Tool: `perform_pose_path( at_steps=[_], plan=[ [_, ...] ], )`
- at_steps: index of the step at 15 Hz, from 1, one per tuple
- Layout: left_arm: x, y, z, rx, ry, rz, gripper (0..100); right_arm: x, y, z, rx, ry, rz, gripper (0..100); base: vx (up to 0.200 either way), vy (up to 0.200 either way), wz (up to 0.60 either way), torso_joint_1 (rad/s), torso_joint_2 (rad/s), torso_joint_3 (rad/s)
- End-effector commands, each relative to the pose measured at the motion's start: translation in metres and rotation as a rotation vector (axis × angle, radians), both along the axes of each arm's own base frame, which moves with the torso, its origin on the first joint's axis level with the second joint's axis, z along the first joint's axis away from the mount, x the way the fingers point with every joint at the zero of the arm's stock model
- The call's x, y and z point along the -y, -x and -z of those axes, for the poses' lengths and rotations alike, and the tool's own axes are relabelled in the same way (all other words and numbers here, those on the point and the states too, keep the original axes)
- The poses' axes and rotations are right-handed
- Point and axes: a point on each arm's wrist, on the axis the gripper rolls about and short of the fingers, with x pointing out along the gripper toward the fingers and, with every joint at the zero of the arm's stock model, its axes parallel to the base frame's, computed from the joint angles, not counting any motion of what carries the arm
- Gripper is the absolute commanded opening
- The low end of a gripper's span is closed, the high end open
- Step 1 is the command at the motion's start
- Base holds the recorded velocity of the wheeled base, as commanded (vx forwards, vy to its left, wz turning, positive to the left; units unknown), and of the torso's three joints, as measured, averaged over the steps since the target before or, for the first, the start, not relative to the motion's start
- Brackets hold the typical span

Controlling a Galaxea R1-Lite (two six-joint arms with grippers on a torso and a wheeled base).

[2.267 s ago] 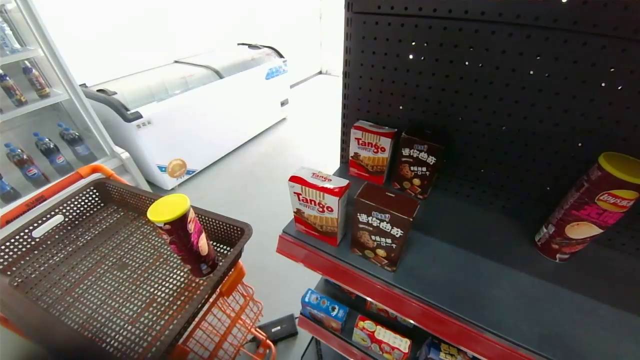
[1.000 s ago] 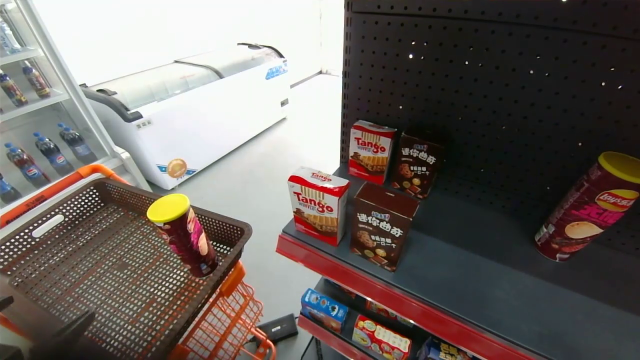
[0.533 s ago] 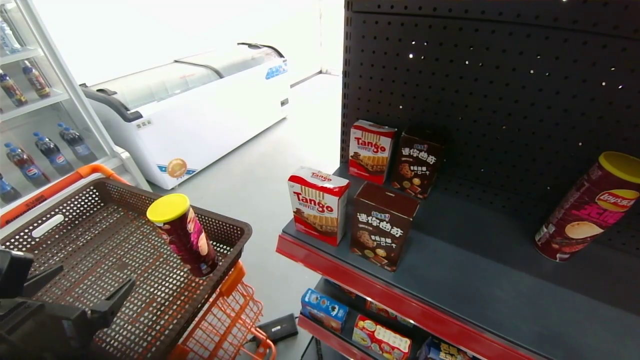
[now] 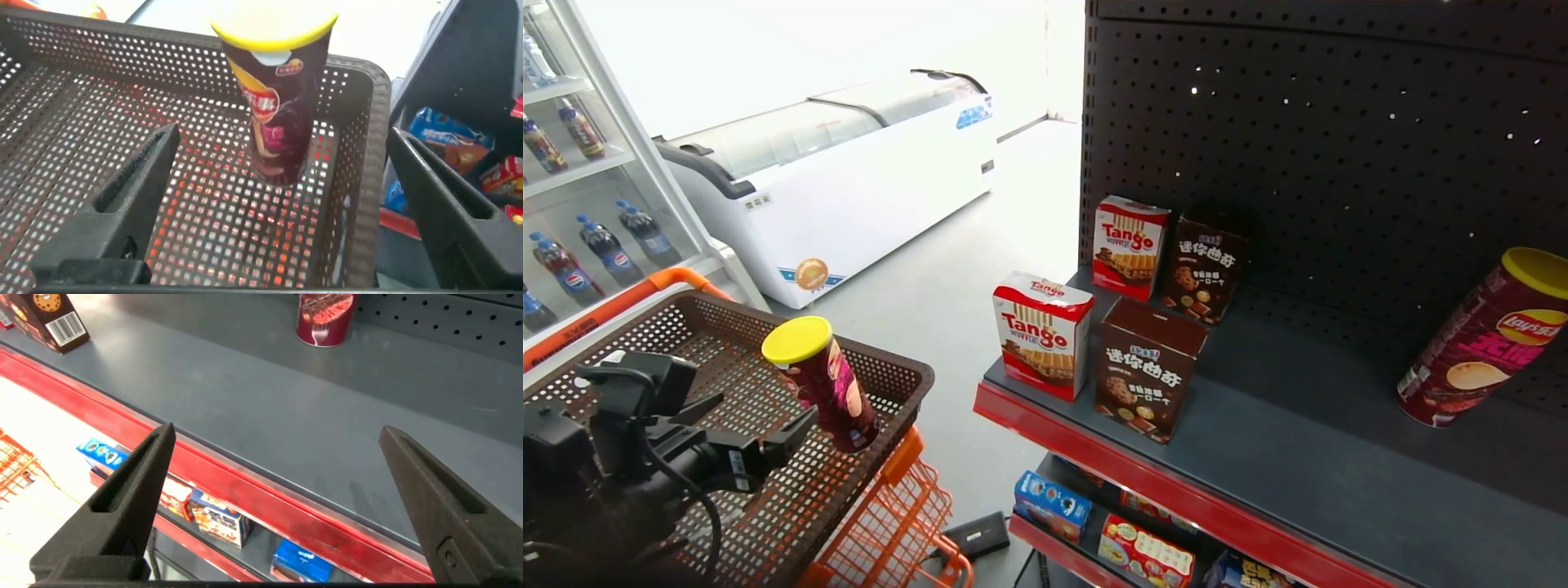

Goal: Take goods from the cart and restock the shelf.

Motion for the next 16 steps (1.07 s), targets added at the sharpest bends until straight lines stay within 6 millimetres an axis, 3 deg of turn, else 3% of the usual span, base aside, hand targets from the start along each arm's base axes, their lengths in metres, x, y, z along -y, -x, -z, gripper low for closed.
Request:
perform_pose_path(
  at_steps=[1, 8, 16],
  plan=[
    [-0.003, -0.03, 0.022, -0.038, 0.007, 0.0, 100, 0.0, 0.0, 0.0, 0.0, 0.001, 0.0, 100, 0.0, 0.0, 0.0, 0.0, 0.0, 0.0],
    [-0.001, -0.091, 0.046, 0.035, 0.019, 0.019, 100, 0.0, 0.0, 0.0, -0.001, 0.001, 0.0, 100, 0.0, 0.0, 0.0, 0.0, 0.0, 0.0],
    [-0.003, -0.122, 0.066, 0.041, 0.021, 0.02, 100, 0.0, 0.0, 0.0, -0.001, 0.001, 0.0, 100, 0.0, 0.0, 0.0, 0.0, 0.0, 0.0]
  ],
)
